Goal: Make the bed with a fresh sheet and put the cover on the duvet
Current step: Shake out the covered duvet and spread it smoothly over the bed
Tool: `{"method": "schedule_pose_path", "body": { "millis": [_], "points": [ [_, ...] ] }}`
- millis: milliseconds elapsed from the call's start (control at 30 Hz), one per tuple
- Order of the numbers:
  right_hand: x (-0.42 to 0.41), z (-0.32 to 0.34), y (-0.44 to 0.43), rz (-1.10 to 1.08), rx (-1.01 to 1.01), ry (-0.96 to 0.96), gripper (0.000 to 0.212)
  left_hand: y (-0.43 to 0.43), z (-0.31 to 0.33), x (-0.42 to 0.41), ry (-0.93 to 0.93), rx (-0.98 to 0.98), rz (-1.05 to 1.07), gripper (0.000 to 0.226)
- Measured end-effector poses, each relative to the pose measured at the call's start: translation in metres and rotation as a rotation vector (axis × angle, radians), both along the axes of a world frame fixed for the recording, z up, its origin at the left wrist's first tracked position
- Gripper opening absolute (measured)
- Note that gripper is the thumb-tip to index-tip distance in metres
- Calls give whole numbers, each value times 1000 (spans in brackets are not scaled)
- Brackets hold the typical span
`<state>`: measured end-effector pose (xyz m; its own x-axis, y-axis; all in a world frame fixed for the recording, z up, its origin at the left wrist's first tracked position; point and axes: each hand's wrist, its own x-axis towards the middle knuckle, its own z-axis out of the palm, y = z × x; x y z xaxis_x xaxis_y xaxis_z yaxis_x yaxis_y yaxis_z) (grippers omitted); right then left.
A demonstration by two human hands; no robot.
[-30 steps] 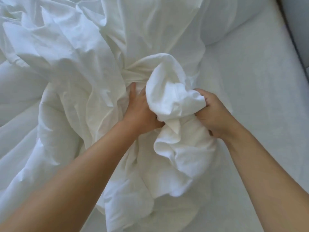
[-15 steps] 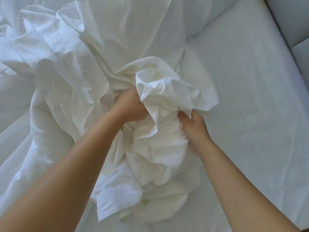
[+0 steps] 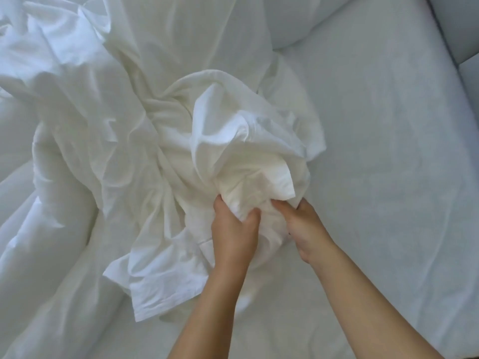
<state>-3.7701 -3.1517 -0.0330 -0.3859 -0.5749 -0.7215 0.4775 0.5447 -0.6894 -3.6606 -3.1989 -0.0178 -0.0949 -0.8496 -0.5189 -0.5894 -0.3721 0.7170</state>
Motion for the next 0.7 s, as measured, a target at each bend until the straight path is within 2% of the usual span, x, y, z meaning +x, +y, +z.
{"method": "schedule_pose_path", "body": {
  "millis": [67,133,167,267,333,433,500,533,600,633,667,700],
  "points": [
    [7,-9,8,-68,52,61,14,0,4,5,-18,-106,-29,41],
    [-2,-12,3,-220,17,83,19,0,13,7,2,-200,-39,35],
    [-10,-12,-2,-329,-17,49,20,-1,17,7,-10,-253,-60,39],
    [-35,-12,-6,-620,-117,-240,17,-9,20,1,-160,-364,-211,61],
    [-35,-14,5,-494,-35,-196,18,-14,21,-10,-245,-325,-300,60],
    [-19,-27,29,-17,157,45,21,-16,18,-28,-437,-253,-394,45],
    [-13,-34,36,199,191,96,20,-23,16,-36,-655,-124,-508,56],
    [-14,-36,36,177,195,174,17,-29,15,-38,-759,-30,-574,61],
    [-18,-31,28,-40,149,326,8,-42,15,-38,-907,123,-689,57],
    [-19,-29,24,-101,94,371,18,-47,17,-38,-958,164,-745,53],
    [-17,-27,19,-63,47,388,29,-48,20,-38,-996,162,-800,50],
    [-13,-27,14,51,41,378,39,-47,23,-37,-1009,77,-864,44]
  ]
}}
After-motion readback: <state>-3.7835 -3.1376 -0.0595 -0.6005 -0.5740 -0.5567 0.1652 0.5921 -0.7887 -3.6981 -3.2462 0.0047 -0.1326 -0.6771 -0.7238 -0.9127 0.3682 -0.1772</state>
